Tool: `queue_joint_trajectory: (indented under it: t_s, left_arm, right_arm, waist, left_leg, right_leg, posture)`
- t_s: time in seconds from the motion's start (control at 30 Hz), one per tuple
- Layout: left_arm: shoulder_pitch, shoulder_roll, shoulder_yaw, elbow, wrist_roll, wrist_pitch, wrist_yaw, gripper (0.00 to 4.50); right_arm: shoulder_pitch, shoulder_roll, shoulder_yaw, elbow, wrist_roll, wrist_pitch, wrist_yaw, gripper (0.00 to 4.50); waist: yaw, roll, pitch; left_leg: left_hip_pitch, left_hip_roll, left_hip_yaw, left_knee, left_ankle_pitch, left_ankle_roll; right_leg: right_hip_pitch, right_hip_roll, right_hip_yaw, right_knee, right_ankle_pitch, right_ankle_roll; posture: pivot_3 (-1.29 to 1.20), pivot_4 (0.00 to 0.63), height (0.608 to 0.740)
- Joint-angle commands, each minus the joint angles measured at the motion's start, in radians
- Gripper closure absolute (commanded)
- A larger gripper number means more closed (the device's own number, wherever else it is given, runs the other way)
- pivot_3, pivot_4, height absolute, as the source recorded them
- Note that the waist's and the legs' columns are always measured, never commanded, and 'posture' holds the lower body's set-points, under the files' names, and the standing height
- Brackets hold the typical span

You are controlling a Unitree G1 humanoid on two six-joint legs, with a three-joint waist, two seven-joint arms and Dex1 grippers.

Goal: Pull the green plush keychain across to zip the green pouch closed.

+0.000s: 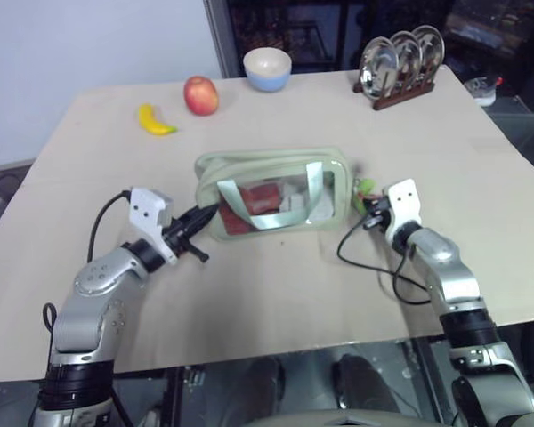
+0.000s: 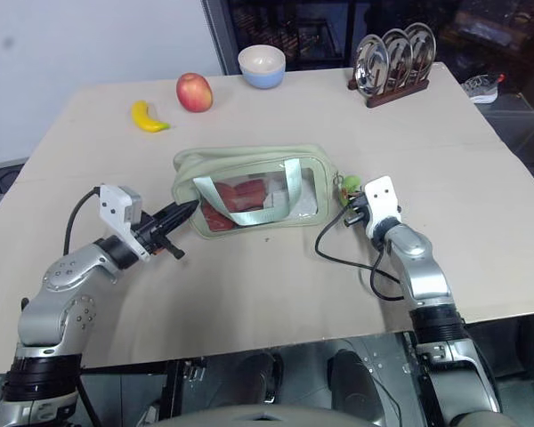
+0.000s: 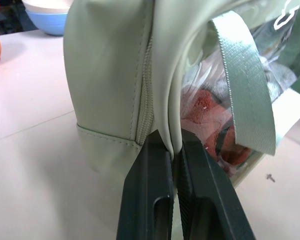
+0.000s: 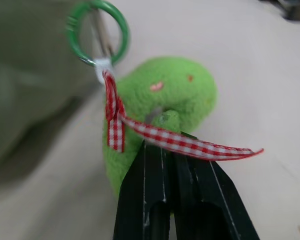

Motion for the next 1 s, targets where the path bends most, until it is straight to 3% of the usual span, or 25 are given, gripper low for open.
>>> queue_joint_trajectory:
  t_s: [0.03,0.1,0.33,0.6,0.8,0.83,0.9,0.93,1.0]
  left_arm:
    - [0.029,0.01,-0.026,0.014,0.039,-0.007,-0.024,4.5]
    - [0.032,0.01,-0.024,0.014,0.04,-0.014,-0.029,4.5]
    - [0.036,0.029,-0.016,0.035,0.054,-0.075,-0.084,4.5]
    - [0.028,0.031,-0.017,0.052,0.055,-0.103,-0.111,4.5]
    - [0.046,0.008,0.037,-0.02,-0.053,-0.054,-0.11,4.5]
    - [0.056,0.007,0.051,-0.04,-0.088,-0.027,-0.11,3.77]
    - [0.09,0.016,0.063,-0.082,-0.112,0.005,-0.105,3.17]
    - [0.107,0.02,0.068,-0.1,-0.11,0.014,-0.094,2.61]
    - [0.143,0.029,0.084,-0.135,-0.113,0.027,-0.09,1.73]
  right_arm:
    - [-0.013,-0.05,-0.021,-0.116,0.028,-0.014,0.07,2.49]
    - [-0.014,-0.092,-0.034,-0.167,0.052,0.004,0.119,1.56]
    - [-0.066,-0.237,-0.045,-0.226,0.081,0.047,0.244,1.56]
    - [-0.168,-0.26,0.106,-0.009,-0.058,-0.105,0.362,1.56]
    - [-0.139,-0.252,0.041,0.021,0.03,-0.075,0.409,1.56]
    - [-0.111,-0.258,0.018,-0.011,0.06,-0.056,0.415,1.29]
    - [-0.04,-0.278,-0.019,-0.09,0.096,-0.028,0.424,0.74]
    - [-0.003,-0.287,-0.043,-0.133,0.118,-0.007,0.423,0.18]
    - [0.061,-0.314,-0.087,-0.214,0.17,0.048,0.435,0.0]
  waist:
    - [0.0,0.0,0.0]
    - [0.001,0.0,0.0]
    - [0.001,0.0,0.0]
    - [0.003,-0.001,0.0]
    - [0.003,-0.001,0.001]
    - [0.004,-0.001,0.0]
    - [0.005,-0.001,0.0]
    - [0.006,-0.001,0.0]
    - [0.009,-0.001,0.001]
  left_leg:
    - [0.0,0.0,0.0,0.0,0.0,0.0]
    - [-0.001,0.0,0.0,0.0,0.0,0.0]
    - [-0.001,0.0,-0.001,0.0,0.0,0.0]
    - [-0.002,0.0,-0.002,-0.001,0.0,0.0]
    - [-0.004,0.0,-0.003,-0.001,0.0,0.0]
    - [-0.005,0.0,-0.004,-0.001,0.0,0.0]
    - [-0.008,0.0,-0.006,-0.001,0.0,0.0]
    - [-0.011,0.0,-0.008,-0.001,0.0,0.0]
    - [-0.015,0.0,-0.009,0.0,0.002,-0.003]
  right_leg:
    - [0.0,0.0,0.0,0.0,0.0,0.0]
    - [0.0,-0.001,0.0,-0.001,0.0,0.0]
    - [0.0,-0.001,-0.001,-0.002,0.0,0.0]
    - [0.0,-0.001,-0.003,-0.004,0.0,0.0]
    - [0.0,-0.002,-0.004,-0.006,0.0,0.0]
    - [-0.001,-0.002,-0.004,-0.007,0.0,0.0]
    - [-0.001,-0.002,-0.005,-0.011,0.0,0.0]
    - [-0.002,-0.002,-0.005,-0.013,0.0,0.0]
    - [-0.004,-0.002,-0.006,-0.014,0.0,0.0]
  posture:
    - [0.0,0.15,0.74]
    - [0.0,0.15,0.74]
    - [0.0,0.15,0.74]
    - [0.0,0.15,0.74]
    - [0.0,0.15,0.74]
    - [0.0,0.15,0.74]
    - [0.0,0.15,0.74]
    - [0.0,0.15,0.74]
    - [0.0,0.15,0.74]
